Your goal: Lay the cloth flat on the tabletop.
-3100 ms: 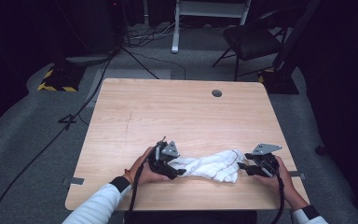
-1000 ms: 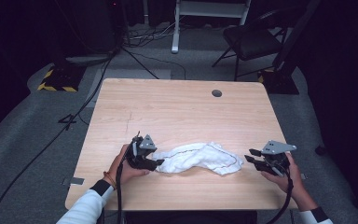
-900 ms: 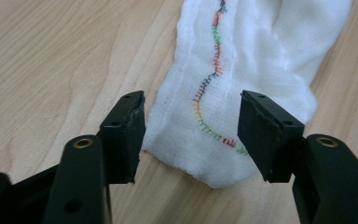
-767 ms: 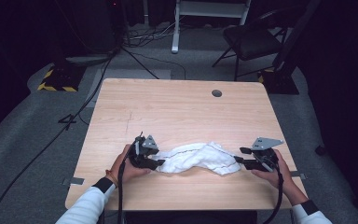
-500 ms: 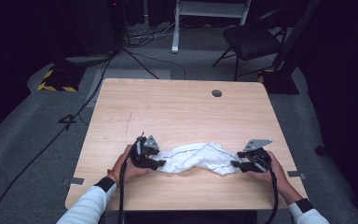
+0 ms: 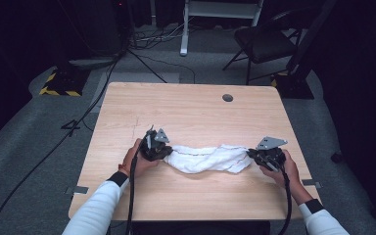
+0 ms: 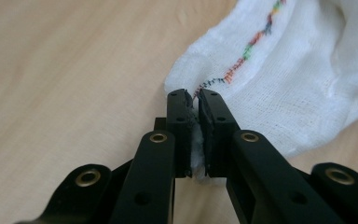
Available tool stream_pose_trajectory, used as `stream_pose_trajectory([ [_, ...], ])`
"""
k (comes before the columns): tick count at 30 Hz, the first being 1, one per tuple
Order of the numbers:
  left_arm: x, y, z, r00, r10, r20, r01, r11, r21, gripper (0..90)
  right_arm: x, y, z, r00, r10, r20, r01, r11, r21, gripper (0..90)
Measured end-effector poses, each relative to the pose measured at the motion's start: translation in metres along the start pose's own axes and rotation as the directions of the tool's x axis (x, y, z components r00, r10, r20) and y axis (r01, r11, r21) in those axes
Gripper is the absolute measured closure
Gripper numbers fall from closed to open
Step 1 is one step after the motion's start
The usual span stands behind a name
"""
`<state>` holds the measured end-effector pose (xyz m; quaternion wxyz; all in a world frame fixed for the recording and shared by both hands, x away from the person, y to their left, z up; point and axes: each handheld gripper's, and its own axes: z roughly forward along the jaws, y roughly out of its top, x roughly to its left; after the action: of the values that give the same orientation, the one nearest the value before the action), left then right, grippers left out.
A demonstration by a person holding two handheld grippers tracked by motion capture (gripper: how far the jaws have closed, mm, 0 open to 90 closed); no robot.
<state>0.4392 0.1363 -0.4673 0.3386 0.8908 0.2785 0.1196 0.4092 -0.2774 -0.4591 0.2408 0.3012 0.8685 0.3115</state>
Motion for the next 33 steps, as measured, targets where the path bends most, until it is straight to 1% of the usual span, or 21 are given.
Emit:
stream_pose_trajectory([
  [2, 0.004, 0.003, -0.003, 0.9999, -0.013, -0.004, 0.013, 0.9997, -0.021, 84.0, -0.003, 0.003, -0.001, 0.9998, 0.006, 0.020, -0.005, 1.000, -0.016, 84.3],
  [3, 0.008, 0.009, -0.011, 0.9993, -0.025, -0.029, 0.023, 0.9975, -0.067, 84.1, -0.010, 0.011, -0.008, 0.9984, 0.025, 0.051, -0.021, 0.997, -0.069, 84.3],
  [5, 0.010, 0.011, -0.019, 0.9982, -0.038, -0.046, 0.032, 0.9938, -0.107, 84.1, -0.013, 0.016, -0.015, 0.9973, 0.036, 0.063, -0.029, 0.994, -0.109, 84.3],
  [7, 0.009, 0.010, -0.023, 0.9979, -0.035, -0.055, 0.029, 0.9931, -0.114, 84.1, -0.015, 0.017, -0.020, 0.9972, 0.044, 0.061, -0.036, 0.991, -0.129, 84.4],
  [8, 0.008, 0.006, -0.028, 0.9971, -0.044, -0.062, 0.036, 0.9921, -0.120, 84.1, -0.014, 0.016, -0.030, 0.9986, 0.030, 0.044, -0.023, 0.986, -0.165, 84.3],
  [10, 0.007, 0.003, -0.030, 0.9963, -0.048, -0.071, 0.039, 0.9921, -0.119, 84.1, -0.013, 0.014, -0.034, 0.9993, 0.025, 0.028, -0.020, 0.984, -0.175, 84.4],
  [11, 0.005, -0.004, -0.031, 0.9964, -0.059, -0.060, 0.053, 0.9939, -0.097, 84.1, -0.007, 0.007, -0.044, 0.9996, 0.002, -0.027, -0.008, 0.978, -0.207, 84.4],
  [12, 0.005, -0.004, -0.031, 0.9964, -0.059, -0.060, 0.053, 0.9939, -0.097, 84.1, -0.004, 0.003, -0.047, 0.9985, -0.016, -0.052, 0.004, 0.977, -0.212, 84.4],
  [15, -0.004, -0.023, -0.030, 0.9974, -0.058, -0.044, 0.057, 0.9981, -0.024, 84.0, 0.012, -0.012, -0.052, 0.9889, -0.073, -0.130, 0.049, 0.983, -0.178, 84.3],
  [16, -0.004, -0.023, -0.030, 0.9974, -0.058, -0.044, 0.057, 0.9981, -0.024, 83.8, 0.012, -0.012, -0.052, 0.9889, -0.073, -0.130, 0.049, 0.983, -0.178, 84.3],
  [17, -0.008, -0.032, -0.030, 0.9978, -0.059, -0.030, 0.059, 0.9982, 0.007, 83.5, 0.023, -0.025, -0.051, 0.9768, -0.099, -0.190, 0.071, 0.986, -0.150, 84.3],
  [20, -0.014, -0.041, -0.031, 0.9985, -0.055, -0.005, 0.055, 0.9978, 0.036, 83.0, 0.030, -0.037, -0.047, 0.9683, -0.093, -0.232, 0.071, 0.992, -0.100, 83.9],
  [21, -0.014, -0.041, -0.031, 0.9985, -0.055, -0.005, 0.055, 0.9978, 0.036, 82.6, 0.030, -0.037, -0.047, 0.9683, -0.093, -0.232, 0.071, 0.992, -0.100, 83.9],
  [22, -0.016, -0.043, -0.031, 0.9985, -0.054, 0.008, 0.053, 0.9975, 0.047, 82.4, 0.034, -0.046, -0.042, 0.9665, -0.087, -0.241, 0.076, 0.996, -0.056, 83.7],
  [23, -0.018, -0.046, -0.034, 0.9984, -0.056, 0.013, 0.055, 0.9977, 0.041, 82.5, 0.034, -0.049, -0.041, 0.9670, -0.079, -0.242, 0.071, 0.997, -0.039, 83.6],
  [26, -0.021, -0.048, -0.036, 0.9980, -0.056, 0.030, 0.055, 0.9973, 0.048, 81.2, 0.033, -0.054, -0.039, 0.9701, -0.062, -0.235, 0.059, 0.998, -0.018, 83.2],
  [27, -0.024, -0.050, -0.037, 0.9973, -0.053, 0.051, 0.050, 0.9974, 0.053, 80.1, 0.033, -0.055, -0.040, 0.9714, -0.055, -0.231, 0.054, 0.998, -0.011, 82.8],
  [28, -0.025, -0.050, -0.038, 0.9975, -0.047, 0.052, 0.044, 0.9975, 0.055, 77.8, 0.032, -0.056, -0.041, 0.9721, -0.052, -0.229, 0.052, 0.999, -0.007, 81.8],
  [30, -0.026, -0.049, -0.038, 0.9981, -0.044, 0.044, 0.041, 0.9974, 0.059, 62.1, 0.032, -0.057, -0.041, 0.9746, -0.042, -0.220, 0.043, 0.999, -0.001, 81.3],
  [32, -0.025, -0.038, -0.039, 0.9982, -0.049, 0.036, 0.049, 0.9987, 0.012, 50.6, 0.028, -0.060, -0.042, 0.9789, -0.016, -0.204, 0.018, 1.000, 0.006, 80.1],
  [33, -0.025, -0.038, -0.039, 0.9982, -0.049, 0.036, 0.049, 0.9987, 0.012, 44.0, 0.028, -0.060, -0.042, 0.9789, -0.016, -0.204, 0.018, 1.000, 0.006, 80.1],
])
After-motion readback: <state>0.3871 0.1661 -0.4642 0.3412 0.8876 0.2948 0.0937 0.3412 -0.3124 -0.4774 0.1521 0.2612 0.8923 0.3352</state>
